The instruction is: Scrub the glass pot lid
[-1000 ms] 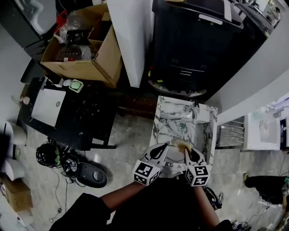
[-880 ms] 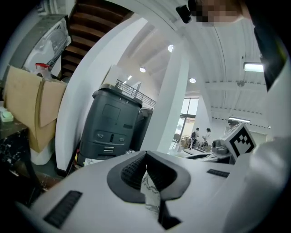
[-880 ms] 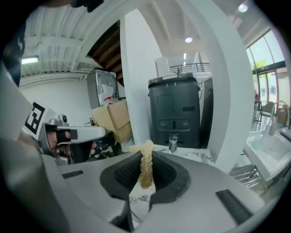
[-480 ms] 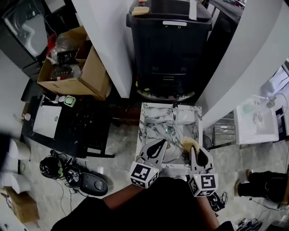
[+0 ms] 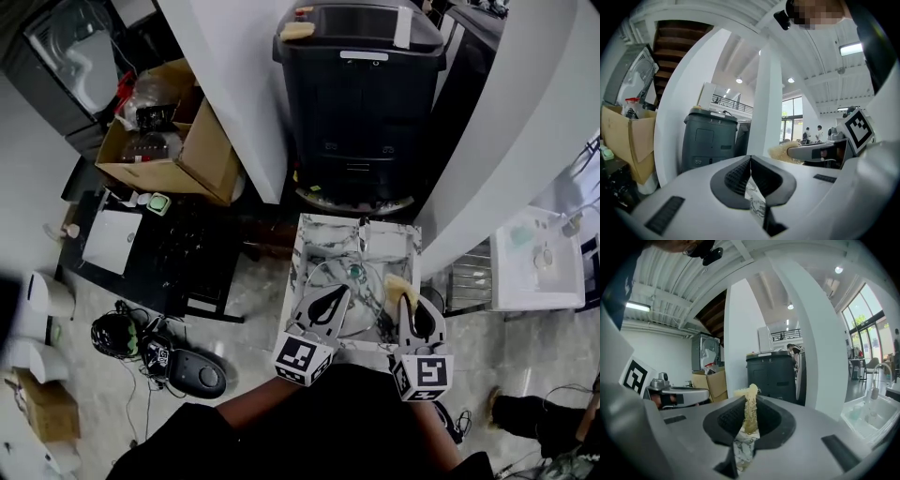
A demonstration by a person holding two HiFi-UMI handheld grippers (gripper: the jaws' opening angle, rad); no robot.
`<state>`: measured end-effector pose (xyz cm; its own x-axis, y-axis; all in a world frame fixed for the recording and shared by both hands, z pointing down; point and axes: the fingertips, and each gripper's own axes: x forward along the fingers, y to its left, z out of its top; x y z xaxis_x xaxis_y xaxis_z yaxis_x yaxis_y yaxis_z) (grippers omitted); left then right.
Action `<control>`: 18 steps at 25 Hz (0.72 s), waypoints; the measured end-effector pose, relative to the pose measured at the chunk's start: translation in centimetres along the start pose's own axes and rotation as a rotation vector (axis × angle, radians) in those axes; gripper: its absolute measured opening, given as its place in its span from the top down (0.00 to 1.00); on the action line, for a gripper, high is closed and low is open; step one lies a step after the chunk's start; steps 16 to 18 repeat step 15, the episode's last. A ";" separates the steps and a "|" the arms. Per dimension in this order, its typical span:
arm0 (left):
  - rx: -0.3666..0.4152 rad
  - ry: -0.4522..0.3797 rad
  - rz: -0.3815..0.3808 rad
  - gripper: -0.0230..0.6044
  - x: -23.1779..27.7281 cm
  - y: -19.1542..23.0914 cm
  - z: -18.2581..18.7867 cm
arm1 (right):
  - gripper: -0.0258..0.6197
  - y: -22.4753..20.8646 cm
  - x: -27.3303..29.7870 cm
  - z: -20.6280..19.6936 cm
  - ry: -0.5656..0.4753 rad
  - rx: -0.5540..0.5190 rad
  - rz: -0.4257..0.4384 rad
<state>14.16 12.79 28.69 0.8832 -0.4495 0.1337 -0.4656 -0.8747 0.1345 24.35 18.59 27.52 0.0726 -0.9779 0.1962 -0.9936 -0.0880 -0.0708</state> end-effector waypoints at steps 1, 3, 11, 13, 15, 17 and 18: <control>0.005 0.000 0.003 0.94 0.2 -0.1 0.0 | 0.87 0.2 0.1 0.1 -0.002 -0.004 0.013; 0.016 0.000 0.006 0.94 0.3 -0.5 0.1 | 0.87 0.5 0.1 0.2 -0.003 -0.014 0.034; 0.034 -0.007 0.043 0.94 -0.5 -0.4 0.2 | 0.87 0.9 0.3 0.3 -0.001 -0.035 0.044; 0.031 -0.012 0.051 0.94 -0.7 -0.4 0.0 | 0.87 0.8 0.1 -0.1 0.003 -0.039 0.041; 0.030 -0.016 0.060 0.94 -0.9 -0.4 -0.1 | 0.87 0.8 -0.1 -0.5 0.006 -0.039 0.038; 0.030 -0.016 0.060 0.94 -0.9 -0.4 -0.1 | 0.87 0.8 -0.1 -0.5 0.006 -0.039 0.038; 0.030 -0.016 0.060 0.94 -0.9 -0.4 -0.1 | 0.87 0.8 -0.1 -0.5 0.006 -0.039 0.038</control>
